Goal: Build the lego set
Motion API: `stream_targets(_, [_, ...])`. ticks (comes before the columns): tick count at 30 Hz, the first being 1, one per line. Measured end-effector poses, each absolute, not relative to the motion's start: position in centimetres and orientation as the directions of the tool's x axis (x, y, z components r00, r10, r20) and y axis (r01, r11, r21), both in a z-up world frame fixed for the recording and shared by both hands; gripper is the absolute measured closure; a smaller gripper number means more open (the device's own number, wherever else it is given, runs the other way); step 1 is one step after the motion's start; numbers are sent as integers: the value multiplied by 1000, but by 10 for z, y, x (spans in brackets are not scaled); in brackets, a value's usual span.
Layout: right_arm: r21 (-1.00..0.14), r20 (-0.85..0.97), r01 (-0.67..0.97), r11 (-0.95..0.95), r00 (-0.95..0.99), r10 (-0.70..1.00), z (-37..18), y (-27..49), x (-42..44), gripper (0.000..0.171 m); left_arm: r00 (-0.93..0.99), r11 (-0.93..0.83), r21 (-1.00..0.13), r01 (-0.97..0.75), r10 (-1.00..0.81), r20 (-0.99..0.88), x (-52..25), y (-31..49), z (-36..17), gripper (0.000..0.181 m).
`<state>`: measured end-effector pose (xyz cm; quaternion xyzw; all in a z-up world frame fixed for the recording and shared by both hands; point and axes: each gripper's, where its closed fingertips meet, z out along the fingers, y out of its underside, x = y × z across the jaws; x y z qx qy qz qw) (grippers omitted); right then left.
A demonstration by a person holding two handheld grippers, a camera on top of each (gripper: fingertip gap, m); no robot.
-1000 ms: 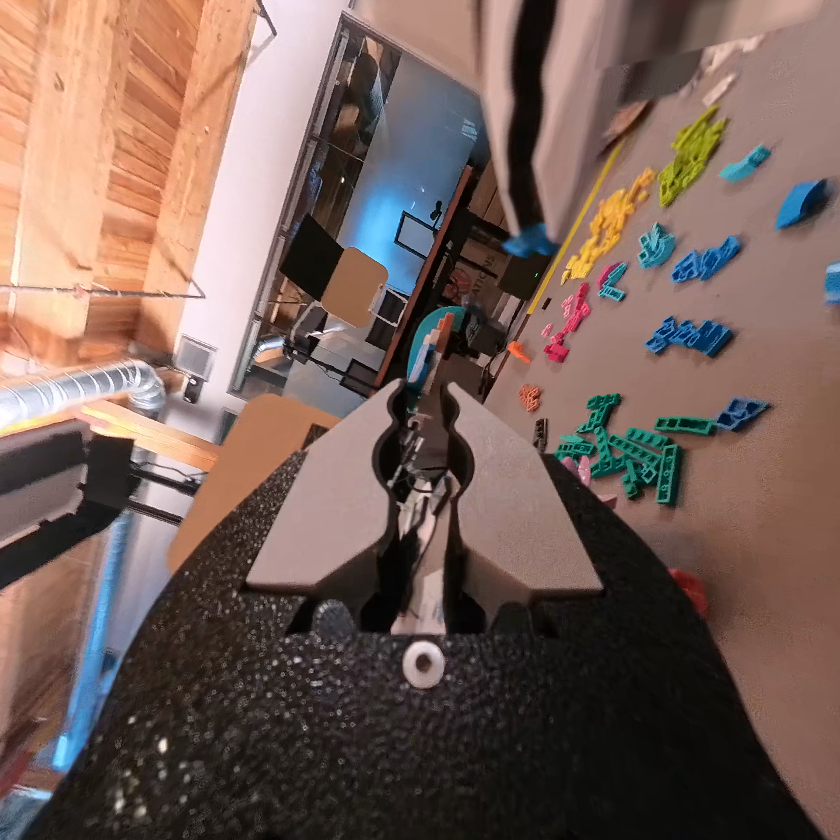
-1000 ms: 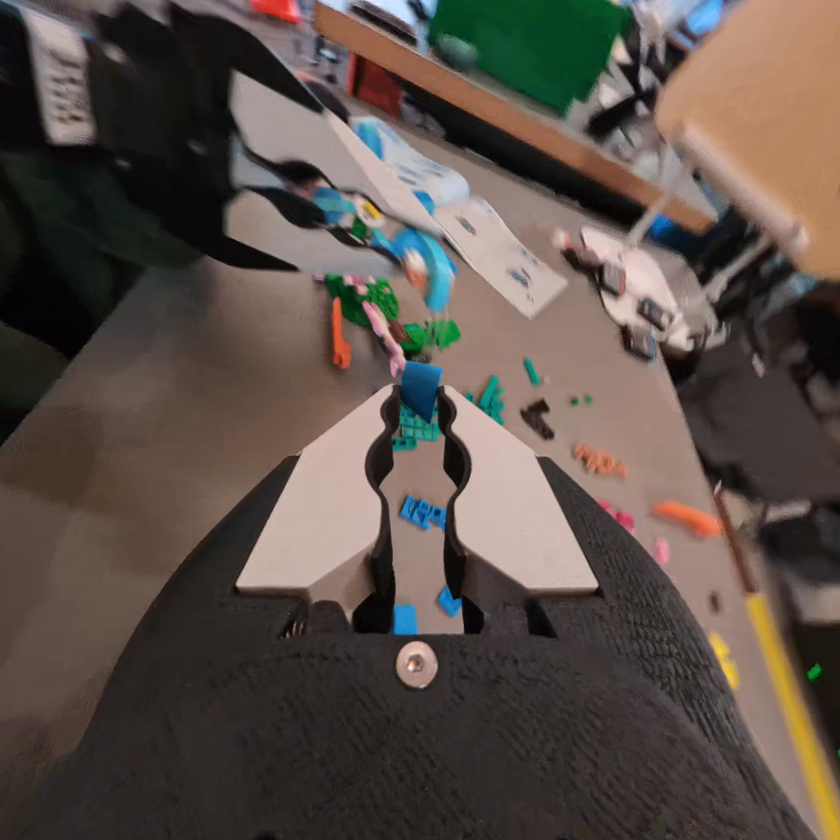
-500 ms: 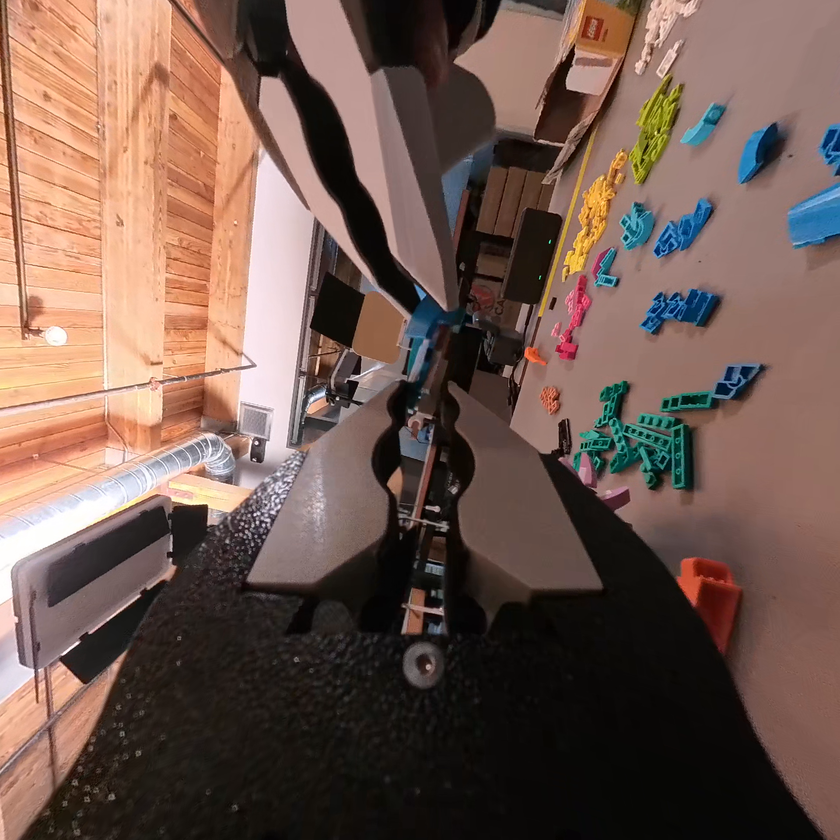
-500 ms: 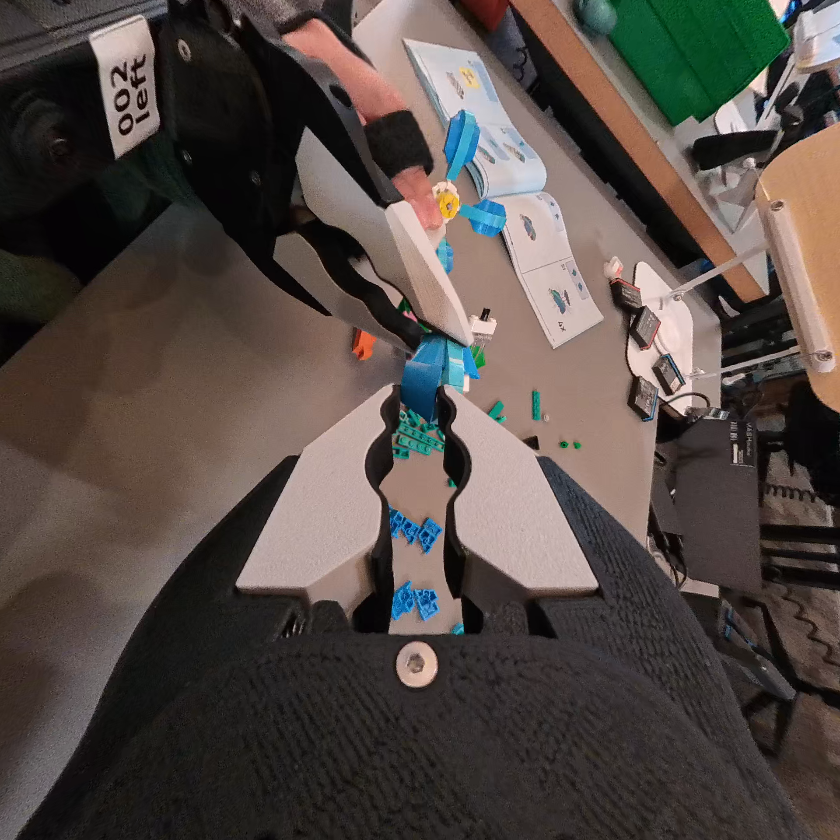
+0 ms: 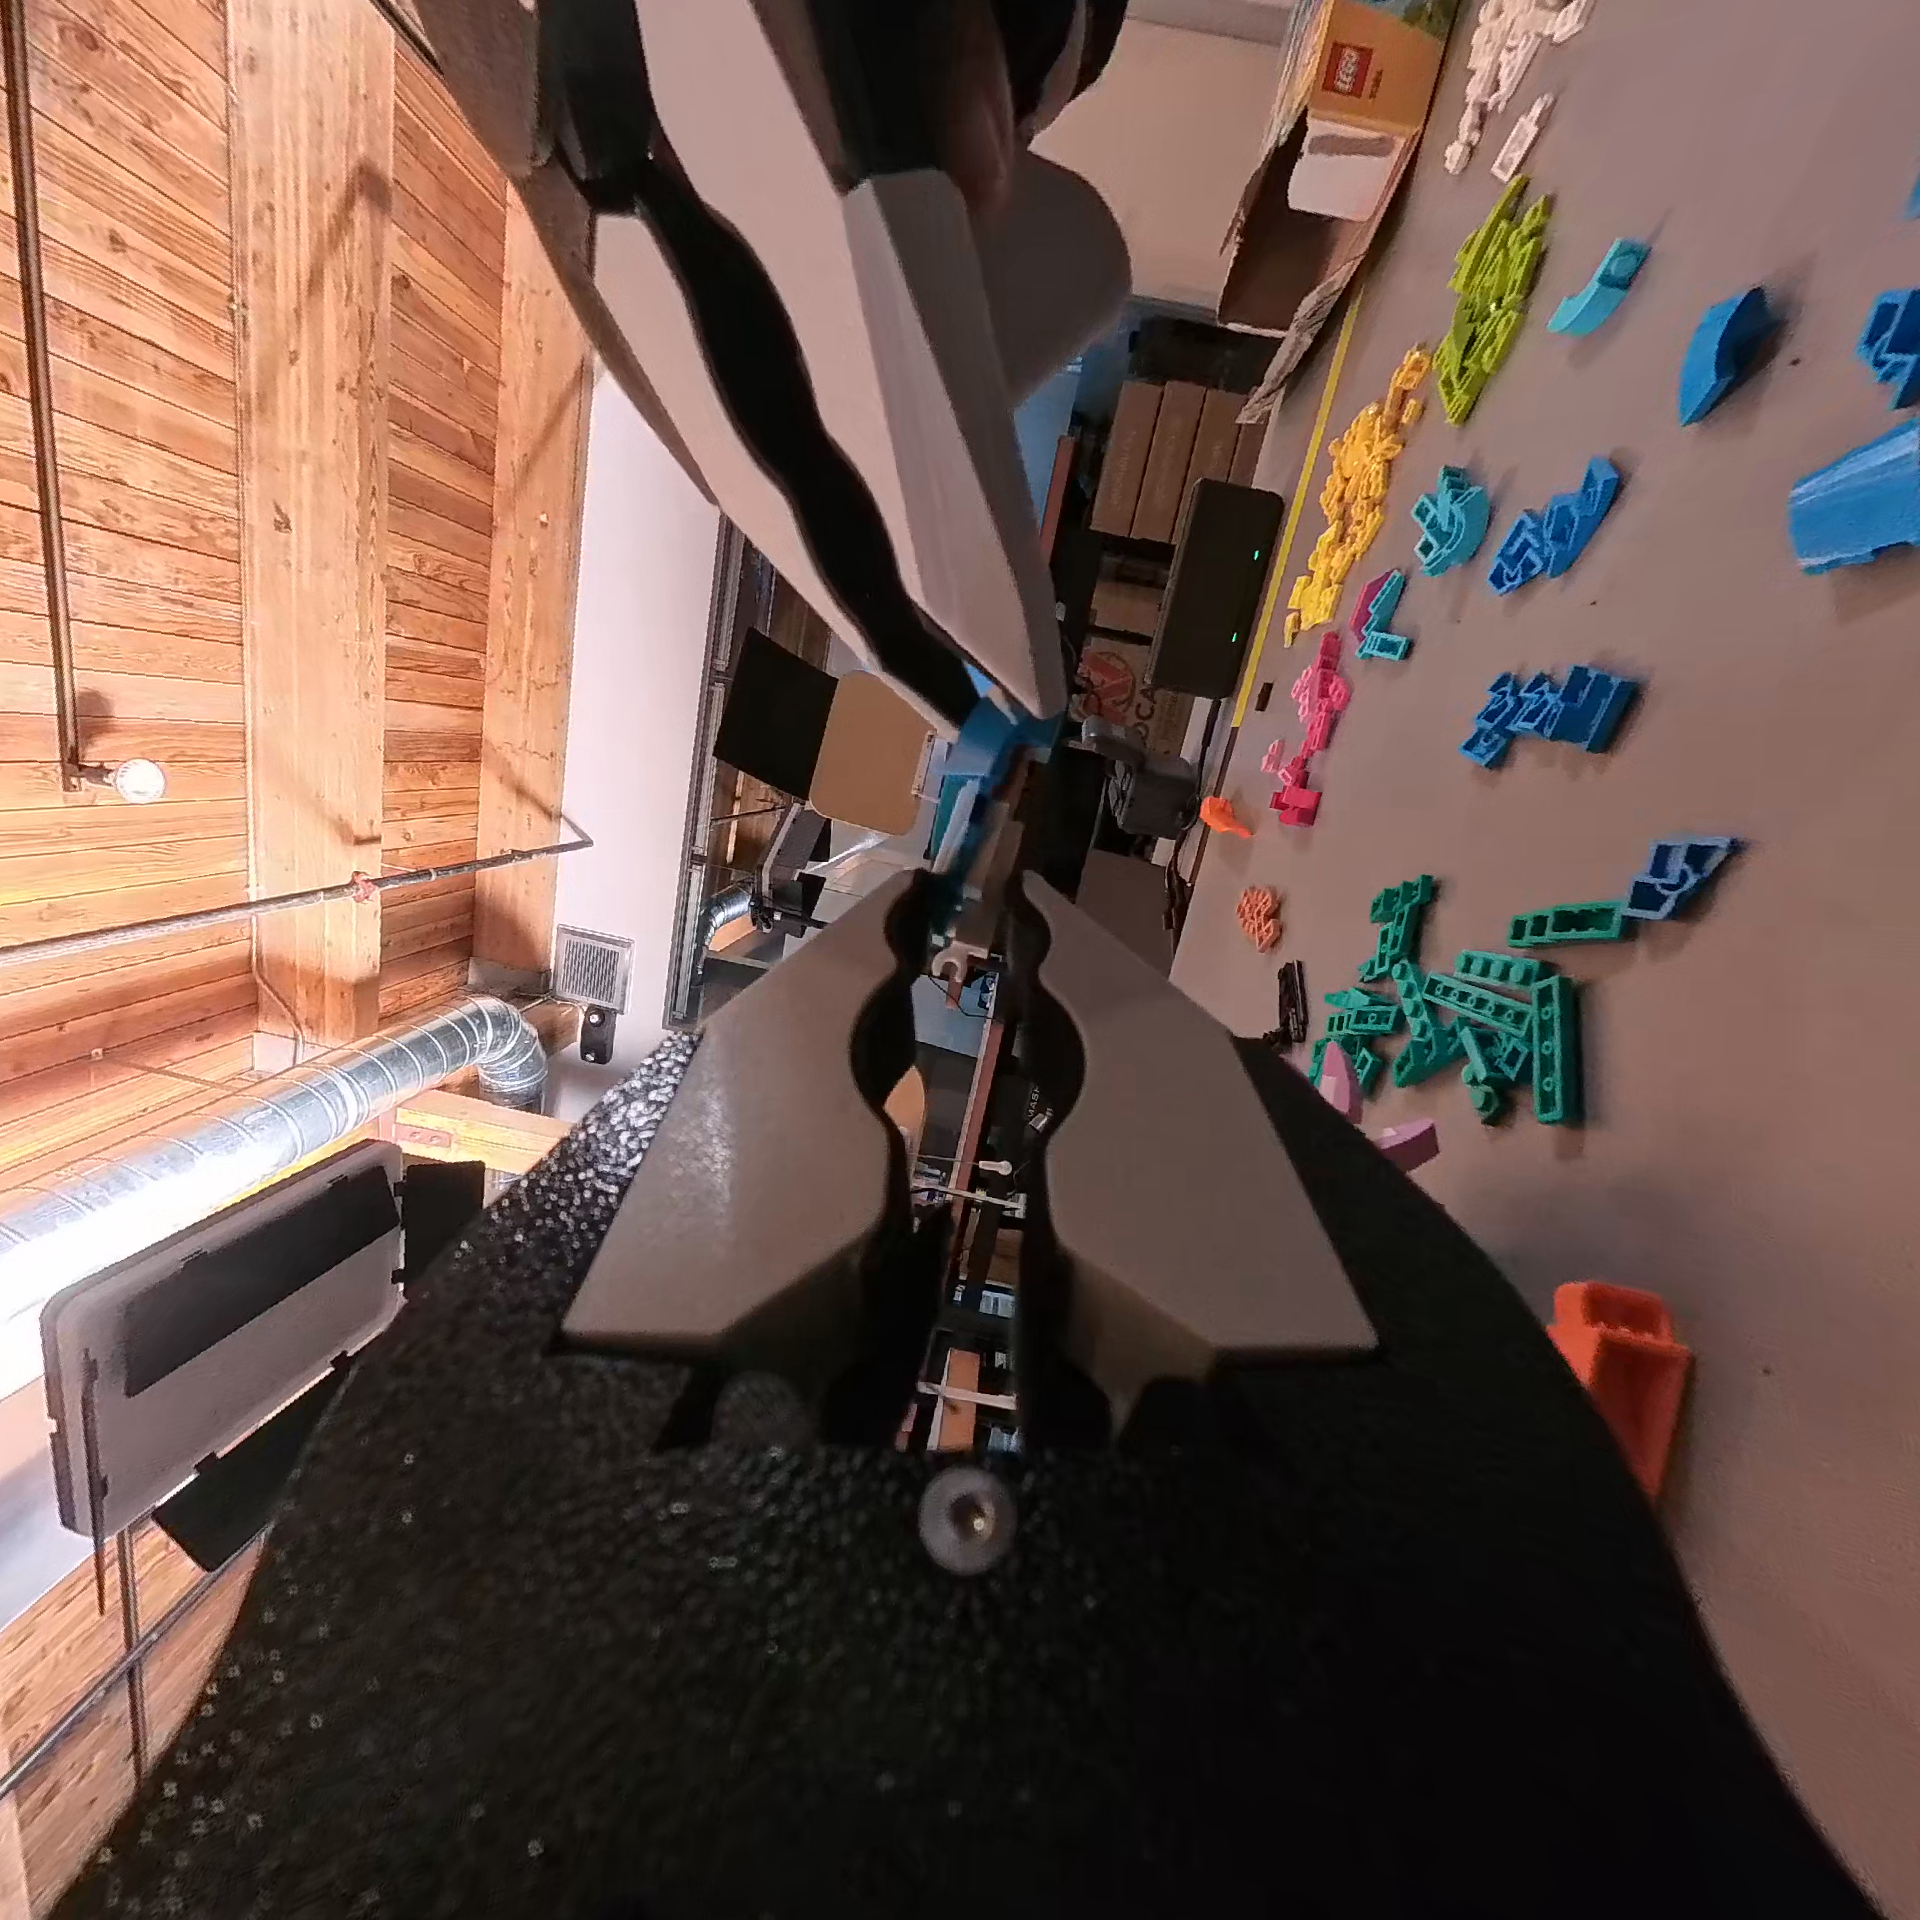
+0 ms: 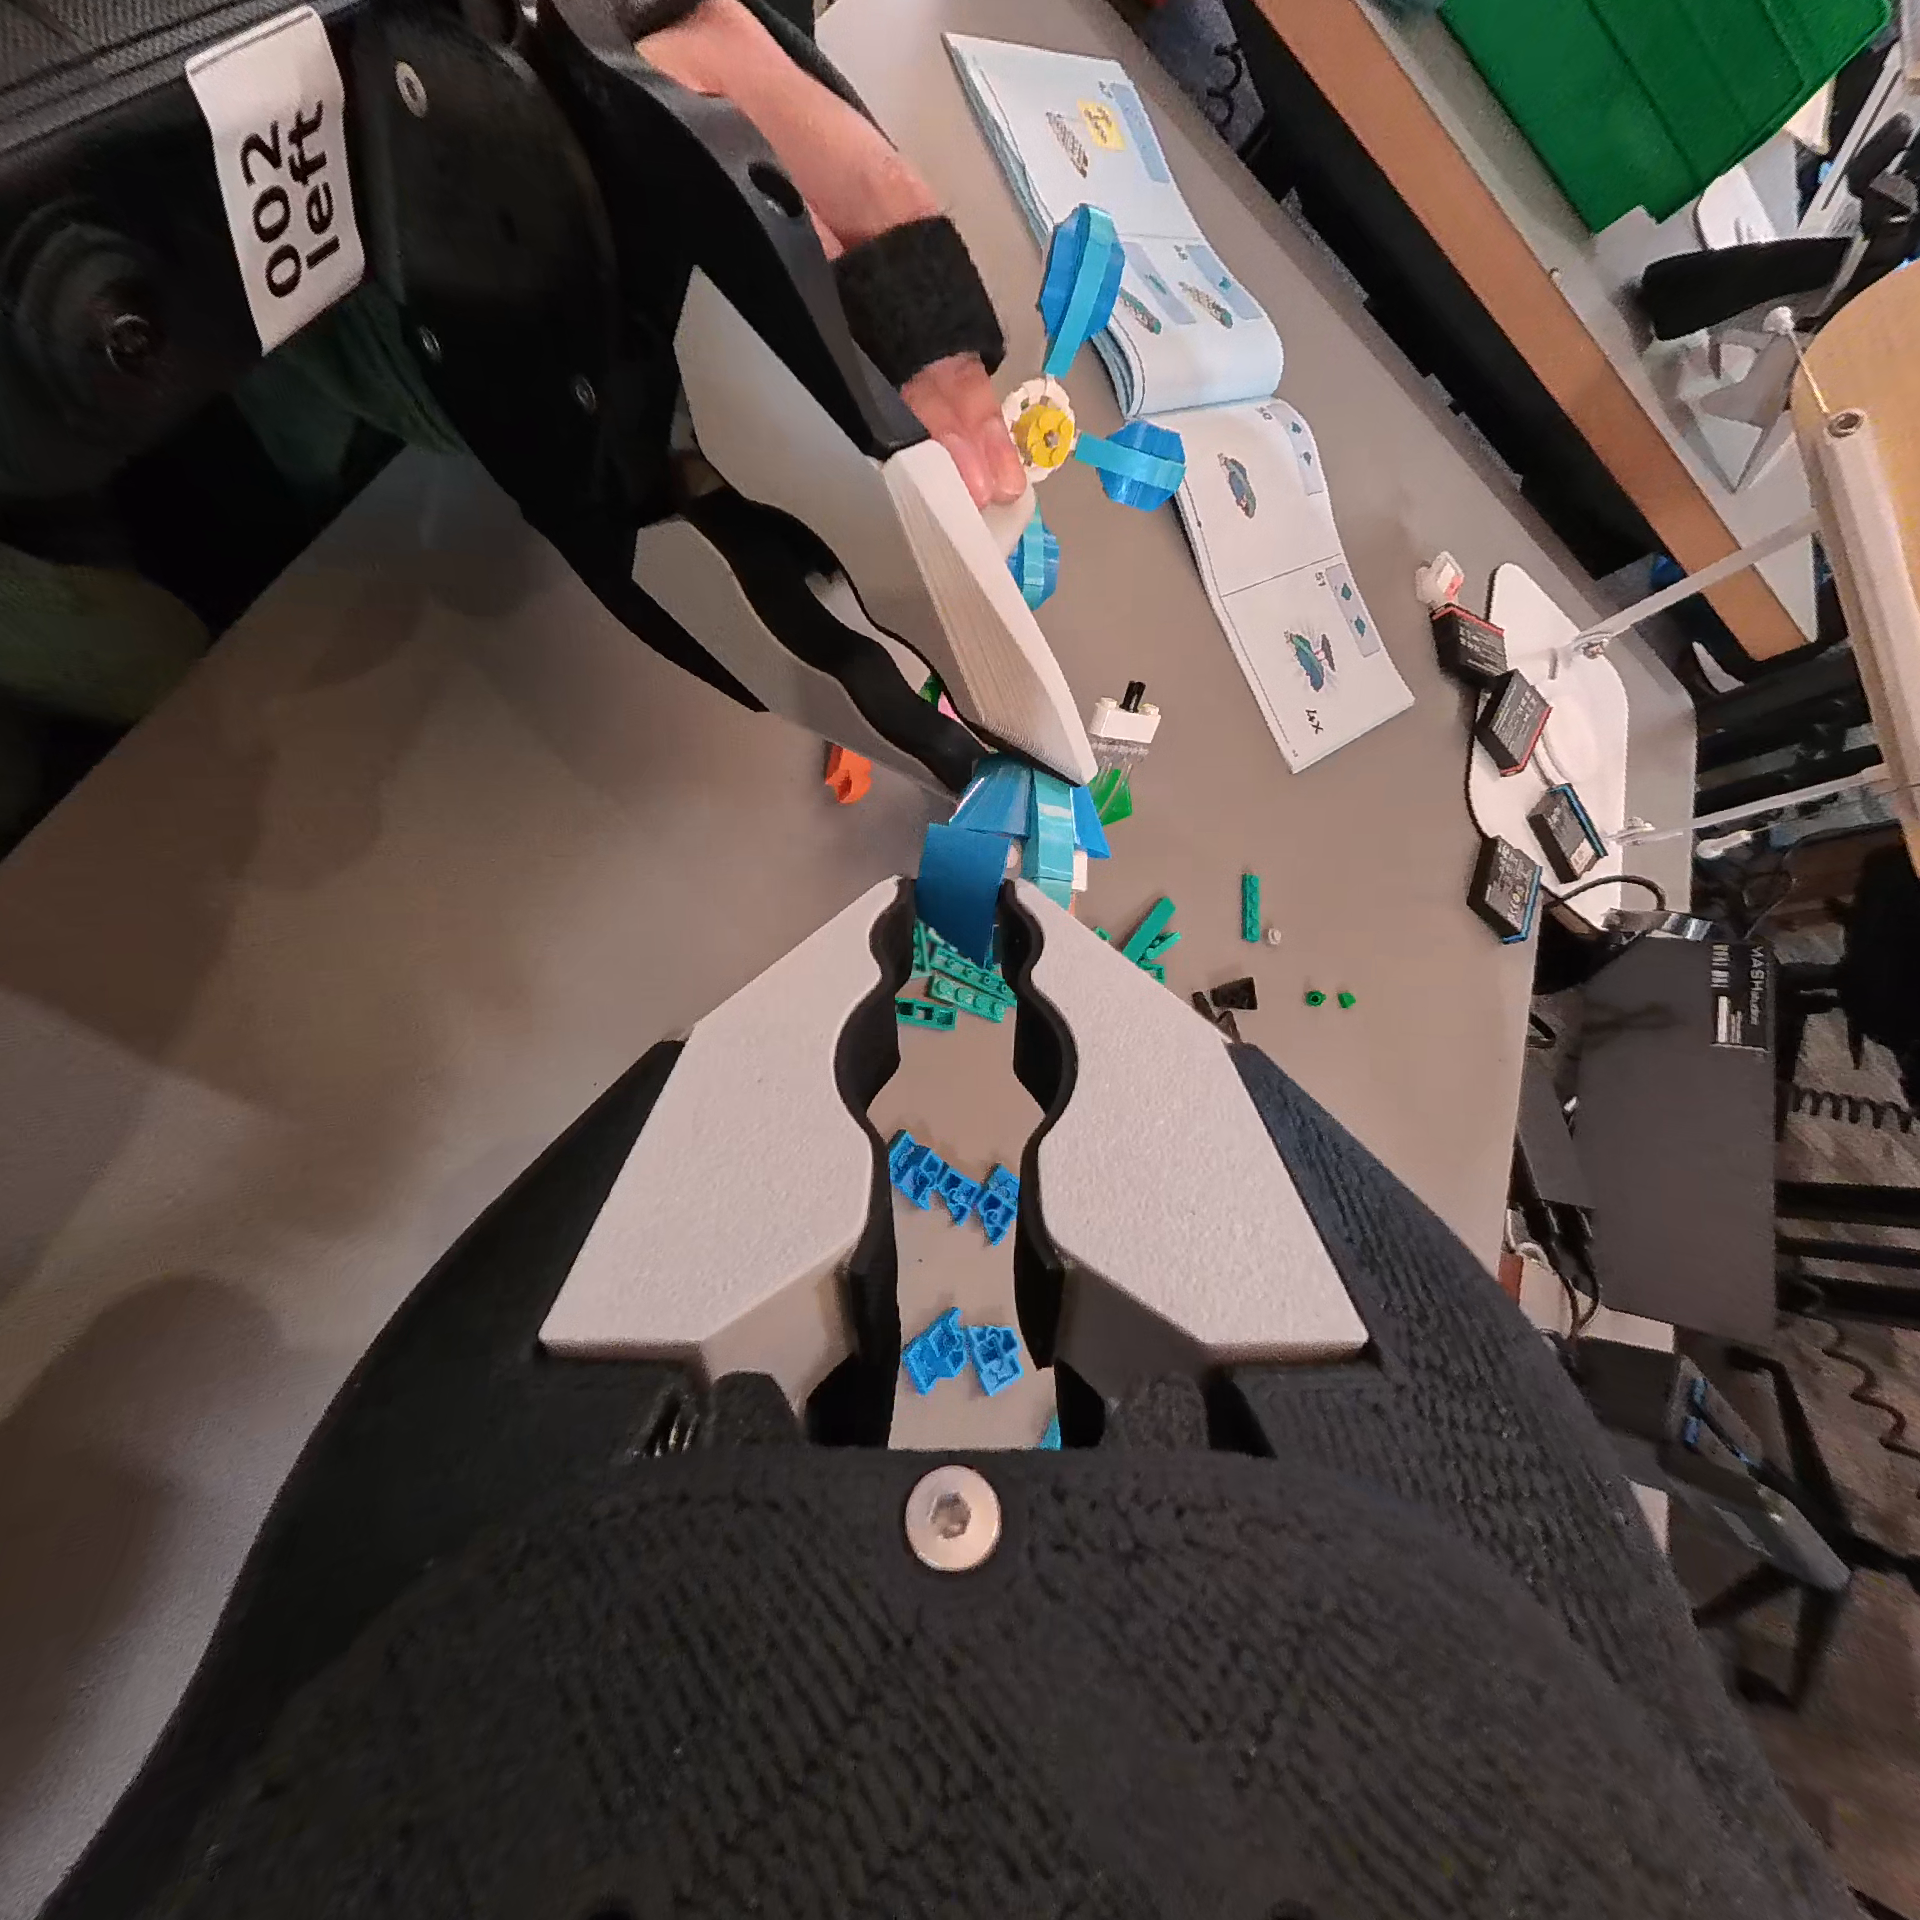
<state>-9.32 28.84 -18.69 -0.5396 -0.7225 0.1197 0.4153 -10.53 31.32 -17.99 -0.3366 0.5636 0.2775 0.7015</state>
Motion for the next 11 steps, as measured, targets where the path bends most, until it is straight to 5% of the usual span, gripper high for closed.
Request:
stream_targets(1, [-621,471,681,388,-72,879,-187,289,-93,156,212,619,-161,-769,9,-977,-105,313,-180,170])
stream_targets(11, [-623,468,685,378,-61,881,-189,290,-92,156,215,615,-172,-770,-3,-977,-104,314,-182,170])
